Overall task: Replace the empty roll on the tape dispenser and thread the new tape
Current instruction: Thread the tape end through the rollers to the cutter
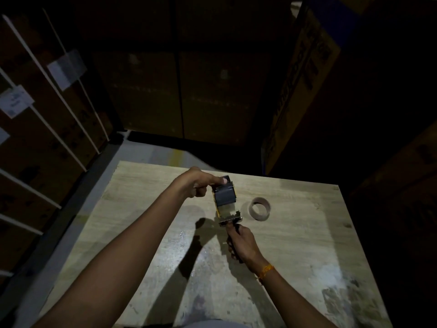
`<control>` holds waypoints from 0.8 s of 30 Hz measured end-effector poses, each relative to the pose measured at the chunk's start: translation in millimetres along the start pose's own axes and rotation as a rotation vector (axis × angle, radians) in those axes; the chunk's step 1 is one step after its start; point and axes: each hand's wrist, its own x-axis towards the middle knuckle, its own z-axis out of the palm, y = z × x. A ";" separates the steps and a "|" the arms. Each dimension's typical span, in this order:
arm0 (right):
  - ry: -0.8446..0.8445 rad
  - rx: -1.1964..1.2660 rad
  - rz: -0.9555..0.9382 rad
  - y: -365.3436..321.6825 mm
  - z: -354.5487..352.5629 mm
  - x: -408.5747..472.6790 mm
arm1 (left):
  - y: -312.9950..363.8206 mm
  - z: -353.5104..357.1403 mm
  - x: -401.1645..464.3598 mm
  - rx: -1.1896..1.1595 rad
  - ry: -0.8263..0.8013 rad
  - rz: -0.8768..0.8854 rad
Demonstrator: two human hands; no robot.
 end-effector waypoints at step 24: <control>0.028 0.122 0.147 -8.8 0.9 -3.9 | -8.2 28.7 -2.0 0.179 0.419 0.566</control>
